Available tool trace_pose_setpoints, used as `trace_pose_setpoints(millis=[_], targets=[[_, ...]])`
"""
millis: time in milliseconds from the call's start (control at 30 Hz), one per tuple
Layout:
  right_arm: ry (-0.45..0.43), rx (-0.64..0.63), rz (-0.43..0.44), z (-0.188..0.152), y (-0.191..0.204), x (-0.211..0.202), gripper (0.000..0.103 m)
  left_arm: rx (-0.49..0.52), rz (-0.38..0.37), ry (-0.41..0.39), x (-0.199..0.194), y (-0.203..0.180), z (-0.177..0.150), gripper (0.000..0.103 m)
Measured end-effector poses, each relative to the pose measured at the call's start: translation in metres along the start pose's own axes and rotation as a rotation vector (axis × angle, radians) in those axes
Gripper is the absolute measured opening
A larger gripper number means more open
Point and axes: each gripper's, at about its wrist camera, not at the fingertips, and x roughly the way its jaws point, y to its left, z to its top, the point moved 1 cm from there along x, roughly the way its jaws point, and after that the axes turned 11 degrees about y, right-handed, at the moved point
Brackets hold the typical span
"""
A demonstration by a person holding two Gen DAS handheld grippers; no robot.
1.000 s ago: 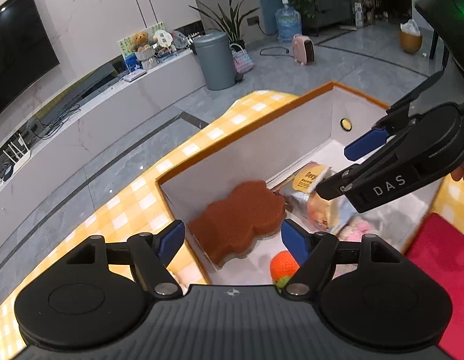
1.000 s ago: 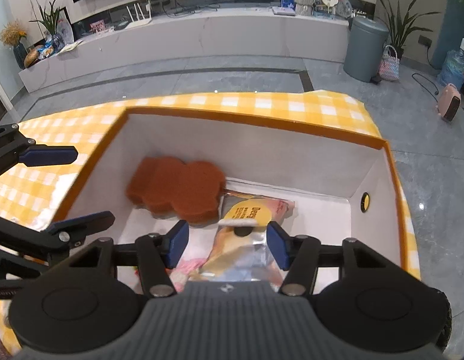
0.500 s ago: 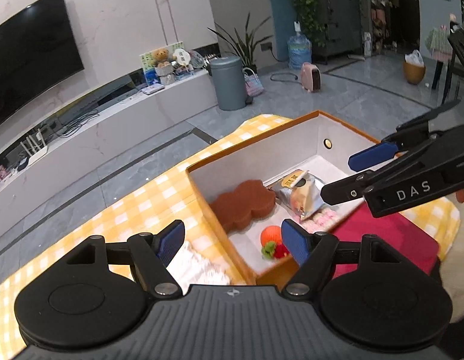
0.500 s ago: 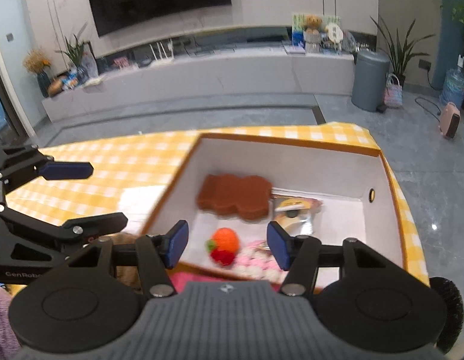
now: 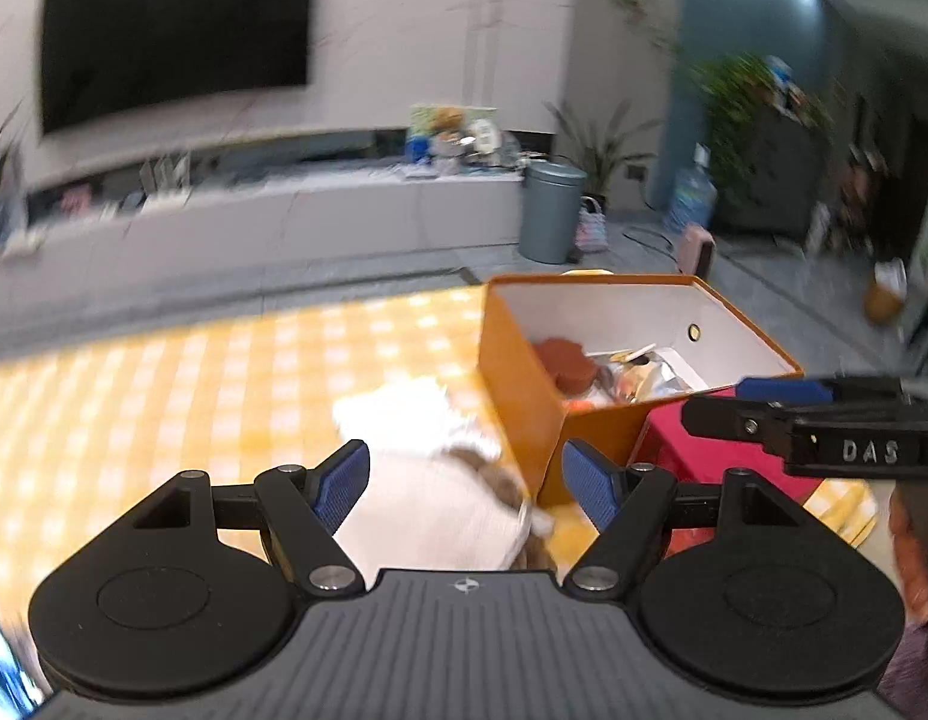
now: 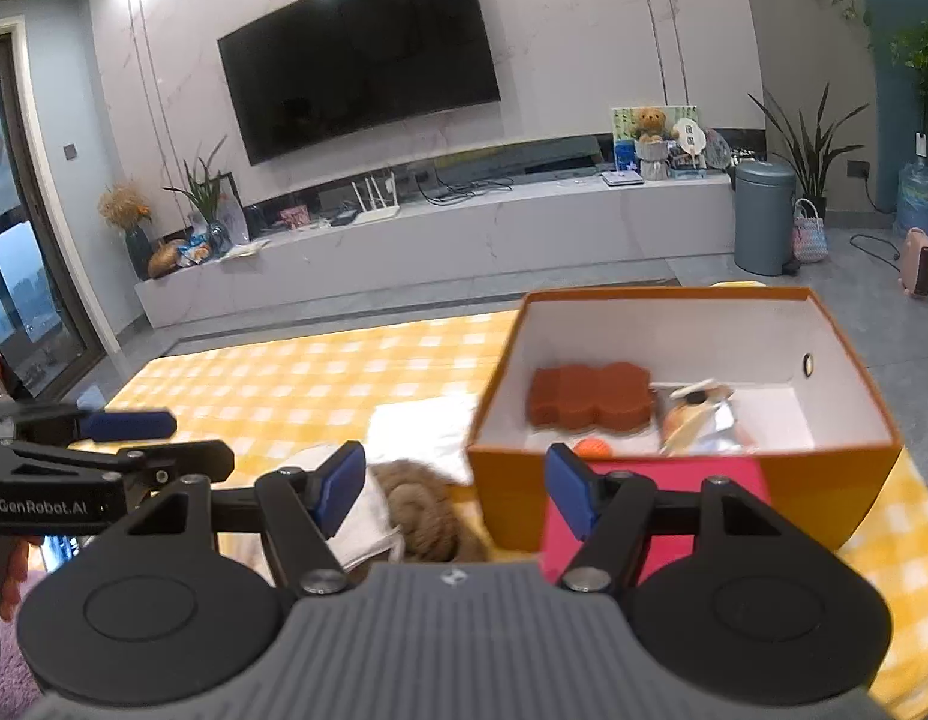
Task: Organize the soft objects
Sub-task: 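Withdraw both tools from the box toward the white towel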
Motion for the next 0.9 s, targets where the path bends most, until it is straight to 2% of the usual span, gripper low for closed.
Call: trace_pose_setpoints(millis=[100,167,333,433,500,767,900], targets=[[-0.016,-0.017,0.014,-0.019,0.017,0.001,0.066,-0.083,0.01,0.015,0.0,0.017,-0.023,0.086],[-0.015,-0.044,0.02,-0.031,0.027,0.003,0.066,-0.131,-0.011,0.045,0.003,0.029,-0.037,0.08],[0.014,-0.132,0.021,-0.051,0.052,0.017,0.066,-0.212,0.005,0.083,0.008,0.051,-0.061,0.08],[0.039,-0.176,0.018,-0.056,0.059,0.027,0.068,-0.228,0.033,0.099,0.01,0.06,-0.063,0.08],[0.059,-0.187,0.02,-0.058,0.061,0.033,0.073,-0.23,0.065,0.117,0.012,0.066,-0.065,0.08],[0.101,-0.205,0.018,-0.054,0.066,0.06,0.073,-0.301,0.094,0.174,0.034,0.089,-0.065,0.079],[0.111,-0.227,0.032,-0.047,0.075,0.074,0.073,-0.281,0.168,0.216,0.048,0.099,-0.055,0.076]])
